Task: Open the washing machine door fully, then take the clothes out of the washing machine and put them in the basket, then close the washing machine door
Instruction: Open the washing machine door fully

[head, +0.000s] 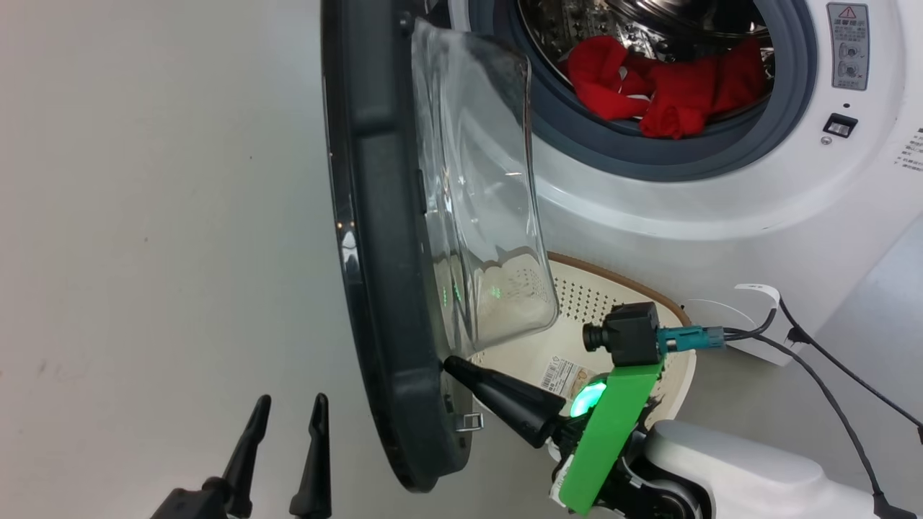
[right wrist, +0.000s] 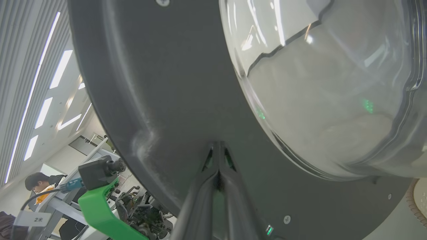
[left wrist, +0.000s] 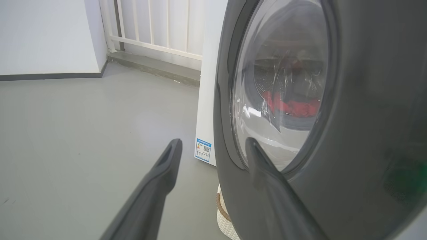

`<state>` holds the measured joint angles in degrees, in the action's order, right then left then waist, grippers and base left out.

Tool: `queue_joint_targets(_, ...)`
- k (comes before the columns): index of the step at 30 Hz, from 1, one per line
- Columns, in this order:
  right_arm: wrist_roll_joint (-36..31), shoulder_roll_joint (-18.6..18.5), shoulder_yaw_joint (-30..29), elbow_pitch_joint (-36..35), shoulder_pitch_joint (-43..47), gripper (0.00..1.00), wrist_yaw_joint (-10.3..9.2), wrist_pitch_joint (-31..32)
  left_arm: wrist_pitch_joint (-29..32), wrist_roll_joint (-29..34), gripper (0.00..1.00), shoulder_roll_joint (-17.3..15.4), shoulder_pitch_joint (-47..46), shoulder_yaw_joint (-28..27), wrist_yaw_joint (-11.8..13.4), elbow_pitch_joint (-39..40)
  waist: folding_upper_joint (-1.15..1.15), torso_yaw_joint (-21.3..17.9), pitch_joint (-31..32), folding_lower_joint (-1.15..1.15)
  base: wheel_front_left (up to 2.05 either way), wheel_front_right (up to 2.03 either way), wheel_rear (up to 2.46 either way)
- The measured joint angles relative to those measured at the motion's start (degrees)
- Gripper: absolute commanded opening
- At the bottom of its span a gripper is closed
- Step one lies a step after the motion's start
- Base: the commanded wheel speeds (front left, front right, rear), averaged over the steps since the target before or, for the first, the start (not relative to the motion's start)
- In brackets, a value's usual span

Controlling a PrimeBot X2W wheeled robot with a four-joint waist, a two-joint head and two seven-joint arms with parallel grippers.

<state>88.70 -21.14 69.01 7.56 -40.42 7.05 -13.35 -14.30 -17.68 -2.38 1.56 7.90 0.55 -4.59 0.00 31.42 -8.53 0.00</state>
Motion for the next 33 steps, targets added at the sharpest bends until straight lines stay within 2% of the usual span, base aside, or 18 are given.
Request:
queue_joint_targets(1,-0.04,-0.07,-0.01,0.23,0.01,0.63,0.0,-0.23,0.0,-0.26,1.0,0.0,-0.01,-0.04,-0.03,-0.04,0.0,-0.04,0.09,0.0,0.0,0.0,0.0)
queue_joint_targets(2,-0.04,-0.13,-0.05,0.44,0.03,0.96,0.0,-0.27,0.0,-0.46,1.0,-0.01,-0.01,-0.1,-0.09,-0.13,0.0,-0.07,0.18,0.0,0.0,0.0,0.0)
queue_joint_targets(3,-0.04,-0.22,-0.05,0.65,0.05,1.0,0.0,-0.27,0.0,-0.53,1.0,-0.01,-0.01,-0.13,-0.16,-0.22,0.0,-0.11,0.26,0.0,0.0,0.0,0.0)
queue_joint_targets(9,-0.16,-1.77,-0.29,1.94,0.71,1.0,0.0,-0.4,0.0,-0.44,1.0,-0.01,-0.21,-0.25,-1.54,-1.58,0.0,-0.45,0.78,0.0,0.0,0.0,0.0)
queue_joint_targets(16,-1.81,-3.93,-4.02,4.64,5.15,1.0,0.0,-0.86,0.0,0.0,1.0,-0.01,-0.63,-0.26,-2.69,-3.14,0.0,-0.94,1.37,0.0,0.0,0.0,0.0)
queue_joint_targets(33,-19.28,-3.36,-20.83,12.63,15.83,1.0,0.0,-0.89,0.0,0.57,1.0,0.0,-1.83,-1.62,-3.68,-4.5,0.0,-3.44,1.91,0.0,0.0,0.0,0.0)
